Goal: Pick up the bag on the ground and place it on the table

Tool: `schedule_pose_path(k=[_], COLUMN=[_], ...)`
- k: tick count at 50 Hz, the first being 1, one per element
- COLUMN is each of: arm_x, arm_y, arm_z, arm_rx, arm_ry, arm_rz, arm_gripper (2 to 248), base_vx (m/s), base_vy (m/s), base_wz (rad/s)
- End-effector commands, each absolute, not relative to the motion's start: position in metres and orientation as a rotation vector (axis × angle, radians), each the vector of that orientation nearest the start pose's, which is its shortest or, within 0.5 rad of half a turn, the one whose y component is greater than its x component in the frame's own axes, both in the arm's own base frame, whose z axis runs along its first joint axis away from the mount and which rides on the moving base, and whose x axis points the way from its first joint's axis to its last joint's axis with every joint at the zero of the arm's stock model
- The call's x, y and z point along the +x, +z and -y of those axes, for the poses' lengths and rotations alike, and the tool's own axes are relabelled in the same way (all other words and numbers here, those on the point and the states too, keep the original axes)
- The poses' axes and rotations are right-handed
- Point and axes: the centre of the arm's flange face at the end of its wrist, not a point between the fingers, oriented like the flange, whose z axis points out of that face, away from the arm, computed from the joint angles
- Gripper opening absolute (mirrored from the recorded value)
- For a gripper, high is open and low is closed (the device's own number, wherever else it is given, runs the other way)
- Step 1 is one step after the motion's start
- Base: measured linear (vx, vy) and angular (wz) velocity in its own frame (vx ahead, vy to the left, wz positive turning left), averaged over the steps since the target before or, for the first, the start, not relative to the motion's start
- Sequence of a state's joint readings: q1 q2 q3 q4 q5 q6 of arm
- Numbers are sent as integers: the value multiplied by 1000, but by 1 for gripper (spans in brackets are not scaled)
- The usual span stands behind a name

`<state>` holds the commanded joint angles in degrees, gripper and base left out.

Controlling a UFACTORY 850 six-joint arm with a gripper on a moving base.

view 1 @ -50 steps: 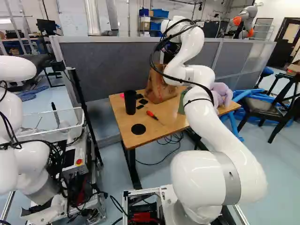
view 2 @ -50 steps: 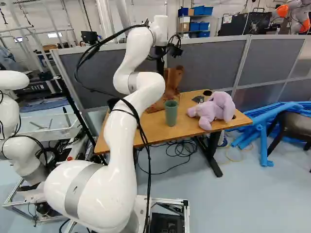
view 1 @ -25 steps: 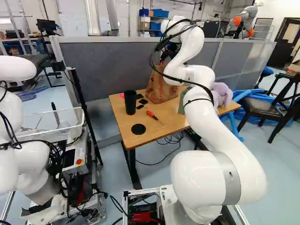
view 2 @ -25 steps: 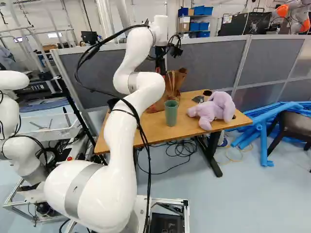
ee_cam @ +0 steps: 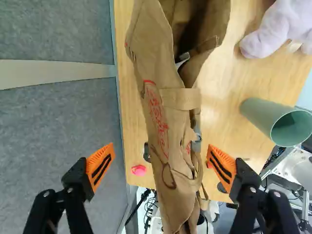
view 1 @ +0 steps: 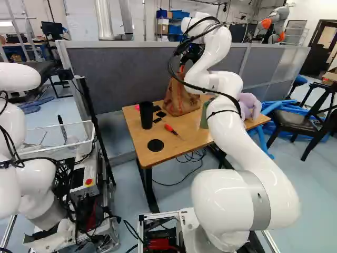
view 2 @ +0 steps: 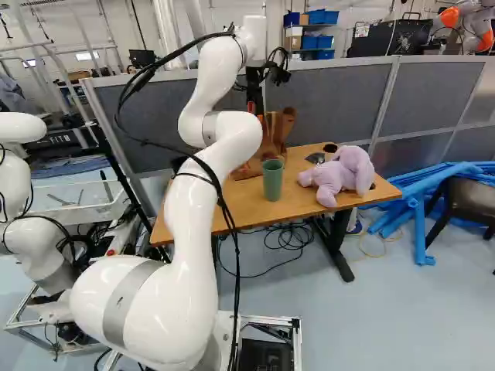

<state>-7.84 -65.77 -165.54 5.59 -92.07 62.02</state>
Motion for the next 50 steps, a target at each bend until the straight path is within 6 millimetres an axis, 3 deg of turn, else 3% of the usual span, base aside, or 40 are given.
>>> schedule_pose_path(k=[50], arm_x=[725], arm_y=[729], arm_z=[91], arm_rx=[-2410], arm_ry=[-279], arm_rz=[-1654], arm_gripper=[247], base_vx=[0], base_vy=[0], base_wz=[0])
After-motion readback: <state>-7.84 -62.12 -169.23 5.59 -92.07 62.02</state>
